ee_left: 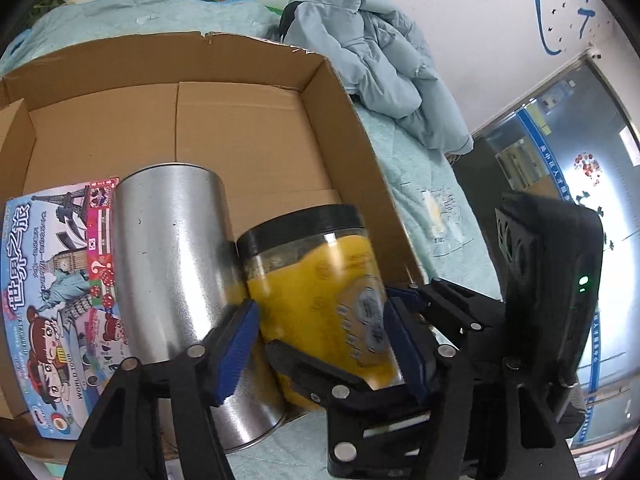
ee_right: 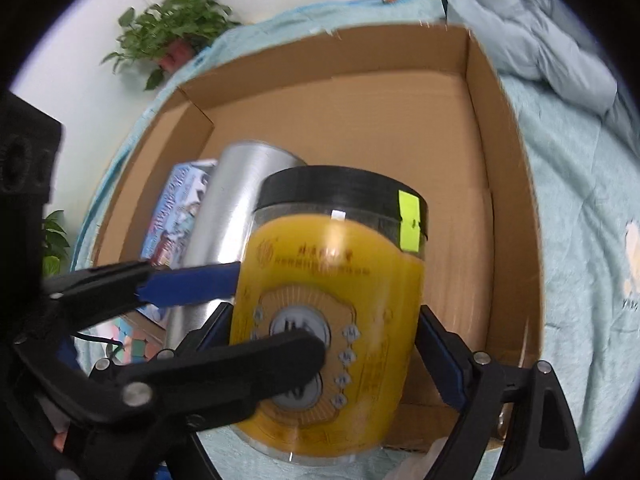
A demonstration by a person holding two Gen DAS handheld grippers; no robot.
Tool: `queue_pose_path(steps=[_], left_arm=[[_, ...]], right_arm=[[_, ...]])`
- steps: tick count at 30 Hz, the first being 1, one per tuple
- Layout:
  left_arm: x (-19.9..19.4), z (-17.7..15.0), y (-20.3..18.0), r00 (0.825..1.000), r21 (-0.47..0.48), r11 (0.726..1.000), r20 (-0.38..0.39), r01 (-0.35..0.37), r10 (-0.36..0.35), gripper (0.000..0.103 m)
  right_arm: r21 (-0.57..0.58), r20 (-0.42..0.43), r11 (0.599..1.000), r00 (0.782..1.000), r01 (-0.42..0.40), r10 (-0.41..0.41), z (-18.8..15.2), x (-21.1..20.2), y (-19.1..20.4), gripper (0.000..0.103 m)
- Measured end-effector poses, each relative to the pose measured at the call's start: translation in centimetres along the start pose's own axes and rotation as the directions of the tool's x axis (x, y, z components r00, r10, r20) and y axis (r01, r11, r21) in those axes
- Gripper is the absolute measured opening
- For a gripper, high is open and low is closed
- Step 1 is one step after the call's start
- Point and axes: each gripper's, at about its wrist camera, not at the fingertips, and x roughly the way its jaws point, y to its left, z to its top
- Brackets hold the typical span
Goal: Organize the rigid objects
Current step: 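Carry the yellow jar with both grippers and set it beside the silver can, then release the jar and move both grippers to the white spray bottle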
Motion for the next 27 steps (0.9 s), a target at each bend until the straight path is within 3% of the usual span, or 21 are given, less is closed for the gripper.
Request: queue_pose_path(steps=[2, 7, 10, 13, 15, 16, 17, 18, 19, 20, 21, 24, 25, 27], left_arm=[[0.1, 0.1, 0.2, 1.000, -0.004, 1.000, -0.004, 0.009, -0.009, 0.062], [-0.4, -0.2, 0.6, 1.000, -0.010, 1.000, -0.006, 0.024, -0.024, 0.062], [-1.0, -0.7, 0.5, 1.000, 0.000, 1.000, 0.011, 0.015, -0.015, 0.062], [-2.8, -2.0, 0.0, 0.997, 0.044, 0.999, 0.079, -0.030, 0.026, 0.063], [-5.3, -3.5, -0.8, 0.981, 0.081, 0.992, 0.177, -0.100, 0.084, 0.070], [-6.7, -4.4, -1.1, 0.963, 0.093, 0.985, 0.240, -0.148, 0.122, 0.074], [-8.5, -5.7, -1.5, 0.932, 0.101, 0.973, 0.322, -0.208, 0.166, 0.086], [-10.3, -7.2, -1.8, 0.889, 0.102, 0.957, 0.408, -0.273, 0.210, 0.100], [-11.4, -8.3, -2.0, 0.855, 0.098, 0.945, 0.463, -0.312, 0.235, 0.102], [-12.8, -10.0, -2.1, 0.803, 0.088, 0.927, 0.533, -0.365, 0.266, 0.103], [-13.7, -11.4, -2.1, 0.767, 0.079, 0.909, 0.569, -0.409, 0.296, 0.103], [-15.1, -14.9, -1.3, 0.720, 0.036, 0.879, 0.590, -0.475, 0.365, 0.103], [-15.4, -15.8, -0.8, 0.715, 0.023, 0.876, 0.589, -0.482, 0.378, 0.103], [-15.7, -17.7, -0.1, 0.711, 0.011, 0.871, 0.582, -0.492, 0.394, 0.102]], right_arm=[[-0.003, -0.008, 1.000, 1.000, 0.018, -0.018, -0.4, -0.1, -0.1, 0.089], [-0.026, 0.020, 0.998, 0.998, -0.057, 0.058, -1.2, -2.2, -0.3, 0.089], [-0.046, 0.043, 0.998, 0.999, -0.032, 0.034, -1.6, -2.4, 0.1, 0.081], [-0.054, 0.086, 0.998, 0.996, 0.036, -0.031, -1.9, -2.5, 0.4, 0.073], [-0.044, 0.117, 0.999, 0.993, 0.012, -0.007, -2.5, -3.2, 0.4, 0.073], [-0.038, 0.127, 0.999, 0.992, 0.004, 0.001, -3.0, -3.7, 0.6, 0.073], [-0.043, 0.172, 0.999, 0.985, 0.002, 0.006, -4.2, -5.2, 1.3, 0.075], [-0.067, 0.229, 0.998, 0.973, 0.001, 0.014, -5.4, -6.8, 1.9, 0.083], [-0.084, 0.278, 0.996, 0.960, 0.006, 0.018, -6.5, -7.9, 2.3, 0.086], [-0.095, 0.341, 0.995, 0.940, 0.019, 0.015, -8.0, -9.2, 2.7, 0.087], [-0.091, 0.407, 0.995, 0.913, 0.035, 0.006, -9.9, -10.6, 3.0, 0.088], [-0.031, 0.490, 0.998, 0.871, 0.055, -0.032, -13.3, -11.3, 2.4, 0.100], [0.009, 0.498, 0.998, 0.865, 0.067, -0.063, -14.4, -10.8, 1.8, 0.100], [0.054, 0.477, 0.995, 0.873, 0.086, -0.102, -15.5, -9.7, 1.1, 0.100]])
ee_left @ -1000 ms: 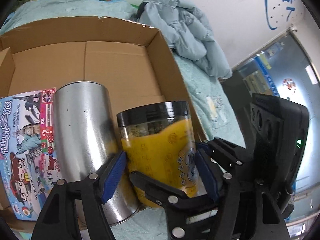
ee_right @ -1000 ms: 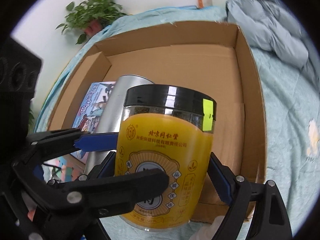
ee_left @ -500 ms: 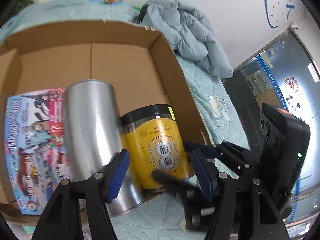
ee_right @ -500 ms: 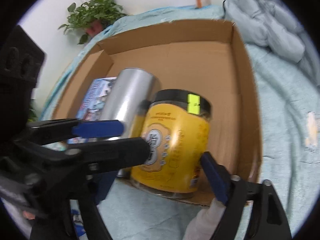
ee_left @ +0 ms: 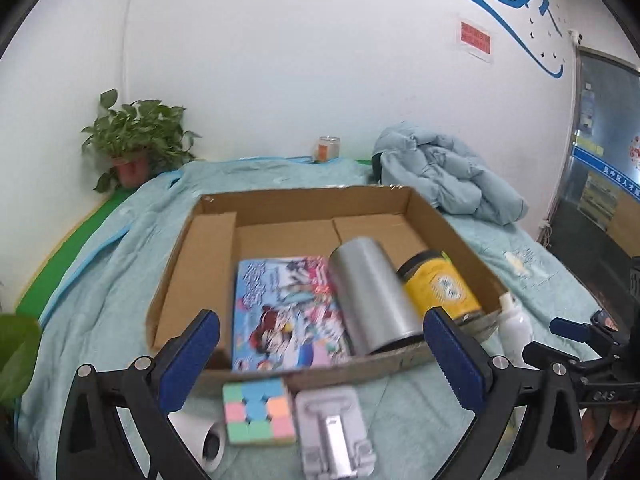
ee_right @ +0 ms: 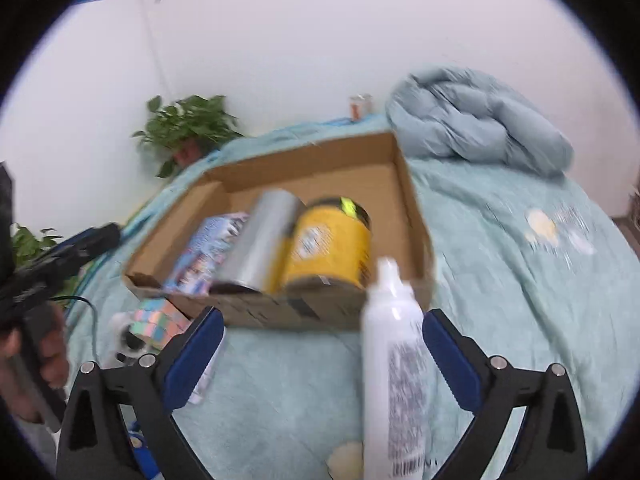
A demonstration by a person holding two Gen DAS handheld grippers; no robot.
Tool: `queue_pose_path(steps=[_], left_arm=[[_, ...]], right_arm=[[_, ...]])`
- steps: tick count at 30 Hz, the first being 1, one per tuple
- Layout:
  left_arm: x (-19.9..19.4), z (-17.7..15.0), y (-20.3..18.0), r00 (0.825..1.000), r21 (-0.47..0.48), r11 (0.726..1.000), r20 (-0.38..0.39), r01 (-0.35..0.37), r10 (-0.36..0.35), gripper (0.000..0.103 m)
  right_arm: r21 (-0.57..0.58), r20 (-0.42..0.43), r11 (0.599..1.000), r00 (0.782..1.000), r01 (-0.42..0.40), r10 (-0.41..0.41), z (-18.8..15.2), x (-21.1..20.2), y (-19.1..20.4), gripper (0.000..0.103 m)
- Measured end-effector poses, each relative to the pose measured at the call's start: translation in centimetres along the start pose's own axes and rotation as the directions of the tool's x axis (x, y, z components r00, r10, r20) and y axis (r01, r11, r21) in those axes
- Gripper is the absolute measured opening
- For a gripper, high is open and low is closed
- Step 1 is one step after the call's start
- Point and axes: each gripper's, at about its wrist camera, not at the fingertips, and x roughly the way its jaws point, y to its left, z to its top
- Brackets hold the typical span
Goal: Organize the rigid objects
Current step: 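Release the jar and move both grippers to the white spray bottle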
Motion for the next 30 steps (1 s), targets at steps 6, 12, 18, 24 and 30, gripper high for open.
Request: queue_pose_path(steps=[6, 12, 18, 24, 30], left_arm=[[-1.0, -3.6, 0.7, 0.995, -0.033, 0.998, -0.081, 0.059, -0.062, 0.005], [-1.1, -4.3, 0.3, 0.992, -0.077, 0.995, -0.108, 0.060, -0.069, 0.100], [0.9, -4.8, 0.7, 0.988, -0.151, 0.986, -0.131, 0.067, -0.087, 0.103], [2.3, -5.9, 0.1, 0.972, -0.192, 0.974, -0.178, 0.120, -0.155, 0.103], [4.0, -7.3, -2.5, 0.931, -0.183, 0.961, -0.264, 0.206, -0.250, 0.102]], right_arm=[[-0.023, -0.033, 0.998, 0.998, 0.059, -0.059, -2.3, 0.5, 1.2, 0.081], [-0.085, -0.019, 0.994, 0.997, 0.068, -0.070, -3.0, -0.2, 2.9, 0.016], [-0.076, -0.007, 0.997, 1.000, 0.024, -0.025, -3.3, -0.9, 2.0, 0.076], [0.018, -0.078, 0.999, 0.996, 0.036, -0.034, -4.5, -0.1, -1.2, 0.076], [0.055, -0.131, 0.997, 0.990, 0.056, -0.048, -5.4, 1.5, -3.4, 0.044]])
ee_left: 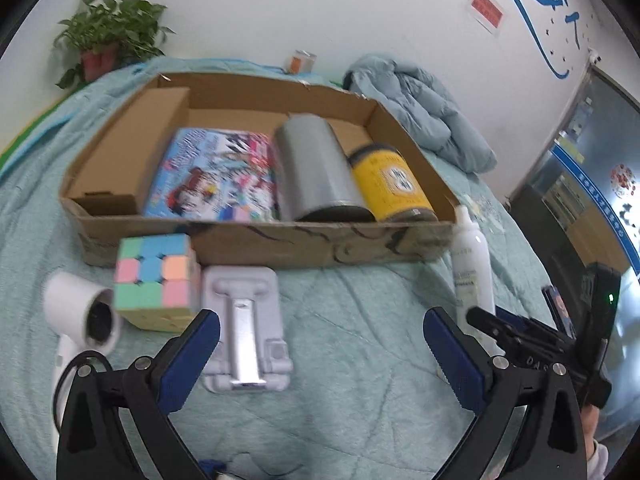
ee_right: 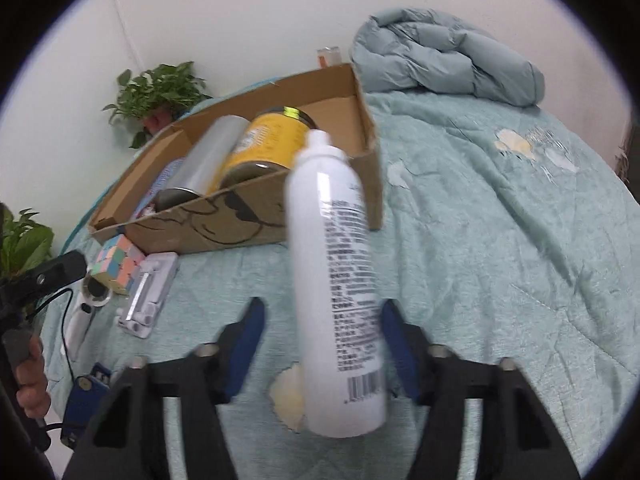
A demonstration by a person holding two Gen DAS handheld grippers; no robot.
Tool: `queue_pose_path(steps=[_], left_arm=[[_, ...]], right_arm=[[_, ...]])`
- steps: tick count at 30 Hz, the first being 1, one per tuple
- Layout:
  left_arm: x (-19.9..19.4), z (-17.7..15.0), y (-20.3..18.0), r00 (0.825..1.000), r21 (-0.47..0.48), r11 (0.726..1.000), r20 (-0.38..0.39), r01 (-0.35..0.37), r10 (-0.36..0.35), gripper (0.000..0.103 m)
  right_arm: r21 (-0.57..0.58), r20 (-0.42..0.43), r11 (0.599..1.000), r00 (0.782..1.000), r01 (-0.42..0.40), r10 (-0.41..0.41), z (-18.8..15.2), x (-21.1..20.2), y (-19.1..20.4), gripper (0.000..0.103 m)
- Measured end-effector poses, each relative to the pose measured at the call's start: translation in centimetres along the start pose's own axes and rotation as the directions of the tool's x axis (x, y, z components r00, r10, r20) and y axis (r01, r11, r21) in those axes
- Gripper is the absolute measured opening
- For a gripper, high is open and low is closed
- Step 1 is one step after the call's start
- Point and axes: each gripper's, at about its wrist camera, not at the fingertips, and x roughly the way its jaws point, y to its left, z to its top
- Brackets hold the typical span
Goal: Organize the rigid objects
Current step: 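Release the jar and move both grippers to the white spray bottle, then grasp the white spray bottle with the right gripper and lift it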
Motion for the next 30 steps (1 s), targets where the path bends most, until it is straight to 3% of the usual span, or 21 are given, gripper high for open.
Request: queue_pose_path(steps=[6, 10, 13, 16, 18, 21, 24, 26, 28, 30], left_arm=[[2.6, -0.1, -2.7, 0.983, 0.002, 0.988, -0.107, 0.153, -0.152, 0.102], [3.6, -0.1, -4.3, 0.961, 0.022, 0.973, -0.163, 0.230, -0.224, 0.102], [4.7, -0.2, -4.8, 0.944, 0.006, 0.966, -0.216, 0.259, -0.251, 0.101], [6.4, -0.5, -4.8, 0.911, -0.047, 0.954, -0.288, 0.295, -0.295, 0.097], [7.3, -0.8, -4.9, 0.893, -0.060, 0.952, -0.332, 0.301, -0.303, 0.088], [8.2, -1.4, -4.6, 0.894, -0.069, 0.963, -0.359, 0.262, -0.269, 0.081], [8.9, -2.3, -4.1, 0.882, -0.100, 0.963, -0.387, 0.252, -0.271, 0.076], [8.6, -2.7, -4.2, 0.887, -0.084, 0.965, -0.380, 0.249, -0.262, 0.076], [8.6, -2.8, -4.4, 0.889, -0.066, 0.968, -0.383, 0.244, -0.250, 0.075], [8.8, -2.8, -4.7, 0.889, -0.044, 0.970, -0.392, 0.237, -0.235, 0.063]], right_arm=[[-0.010, -0.061, 0.996, 0.994, -0.087, 0.086, -1.3, -0.6, 0.2, 0.044], [-0.011, -0.210, 0.982, 0.961, -0.186, 0.180, -3.6, 0.0, 1.4, 0.044], [0.004, -0.207, 0.965, 0.943, -0.264, 0.259, -4.4, -1.0, 2.1, 0.048], [0.053, -0.171, 0.945, 0.929, -0.323, 0.328, -3.8, -1.7, 1.6, 0.056], [0.052, -0.186, 0.945, 0.927, -0.322, 0.326, -3.4, -1.4, 1.3, 0.056], [0.025, -0.226, 0.949, 0.923, -0.315, 0.313, -3.4, -0.9, 1.8, 0.056], [0.012, -0.283, 0.932, 0.893, -0.361, 0.349, -4.1, -0.1, 2.9, 0.056], [-0.001, -0.332, 0.949, 0.895, -0.315, 0.297, -5.2, 1.1, 4.0, 0.049], [-0.021, -0.301, 0.962, 0.919, -0.274, 0.255, -5.6, 1.2, 4.6, 0.044], [-0.031, -0.294, 0.968, 0.928, -0.250, 0.231, -5.5, 1.1, 5.1, 0.044]])
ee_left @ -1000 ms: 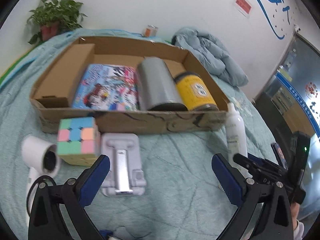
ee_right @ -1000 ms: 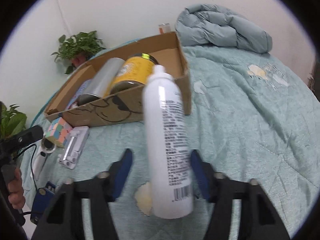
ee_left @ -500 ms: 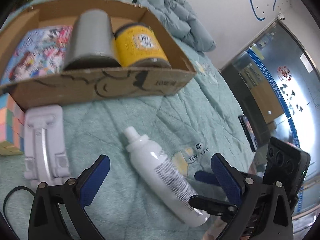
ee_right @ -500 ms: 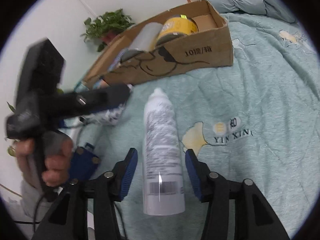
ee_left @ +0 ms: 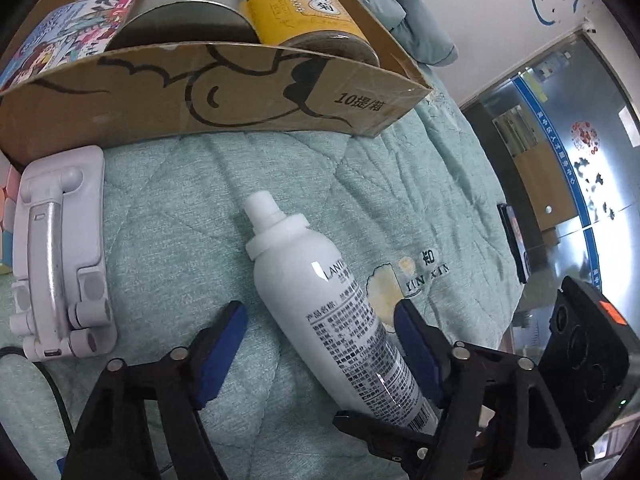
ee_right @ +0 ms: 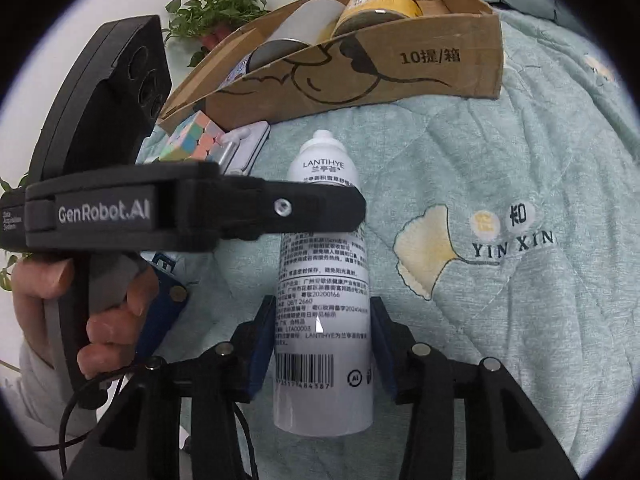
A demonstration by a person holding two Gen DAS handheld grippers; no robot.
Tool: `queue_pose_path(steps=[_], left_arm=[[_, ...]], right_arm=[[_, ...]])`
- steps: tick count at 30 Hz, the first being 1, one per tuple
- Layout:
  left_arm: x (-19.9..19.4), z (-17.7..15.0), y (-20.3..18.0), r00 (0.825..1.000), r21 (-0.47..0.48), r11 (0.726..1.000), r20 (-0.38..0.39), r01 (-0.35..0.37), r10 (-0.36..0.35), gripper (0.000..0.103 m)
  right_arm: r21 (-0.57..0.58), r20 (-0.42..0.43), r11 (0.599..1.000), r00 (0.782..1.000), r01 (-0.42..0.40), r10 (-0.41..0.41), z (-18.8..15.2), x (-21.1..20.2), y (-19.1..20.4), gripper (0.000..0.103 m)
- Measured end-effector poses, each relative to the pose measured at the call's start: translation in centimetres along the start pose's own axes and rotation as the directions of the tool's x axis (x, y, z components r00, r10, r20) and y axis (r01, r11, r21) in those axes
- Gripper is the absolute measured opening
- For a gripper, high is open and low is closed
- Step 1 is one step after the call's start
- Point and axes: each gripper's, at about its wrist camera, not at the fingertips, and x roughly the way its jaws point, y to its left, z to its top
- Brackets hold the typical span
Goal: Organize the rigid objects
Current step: 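Grasp the white spray bottle with the right gripper and lift it, then carry the spray bottle with the right gripper and stand it beside the jar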
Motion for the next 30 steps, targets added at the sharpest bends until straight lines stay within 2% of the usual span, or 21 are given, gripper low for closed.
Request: queue_pose_path(steps=[1, 6, 13, 15, 18, 30], left_arm=[[0.3, 0.2, -0.3, 1.000, 0.003, 1.000, -0.006, 0.004, -0.004, 0.059], [-0.9, 0.4, -0.2, 0.999, 0.012, 1.000, 0.022, 0.027, -0.027, 0.056], [-5.1, 1.9, -2.0, 0.990, 0.074, 0.997, 0.136, 0.021, -0.031, 0.053], [-6.3, 3.0, -2.6, 0.984, 0.095, 0.995, 0.172, 0.017, -0.033, 0.051], [-7.7, 5.1, -3.4, 0.977, 0.120, 0.992, 0.207, 0.025, -0.049, 0.048], [-9.0, 12.1, -6.3, 0.961, 0.187, 0.980, 0.247, 0.075, -0.121, 0.046]], right_arm=[[0.006, 0.004, 1.000, 1.000, -0.001, 0.001, 0.1, 0.1, 0.1, 0.044], [-0.008, 0.029, 0.999, 0.999, 0.032, -0.032, 0.3, 0.2, 1.1, 0.043], [-0.064, 0.169, 0.996, 0.984, 0.058, -0.047, 0.8, -2.5, 2.2, 0.043], [-0.055, 0.195, 0.997, 0.980, 0.046, -0.035, 1.6, -3.2, 1.8, 0.043], [-0.071, 0.231, 0.995, 0.971, 0.076, -0.058, 3.0, -3.7, 2.0, 0.043], [-0.016, 0.340, 0.993, 0.935, 0.114, -0.102, 8.3, -5.5, 0.9, 0.043]])
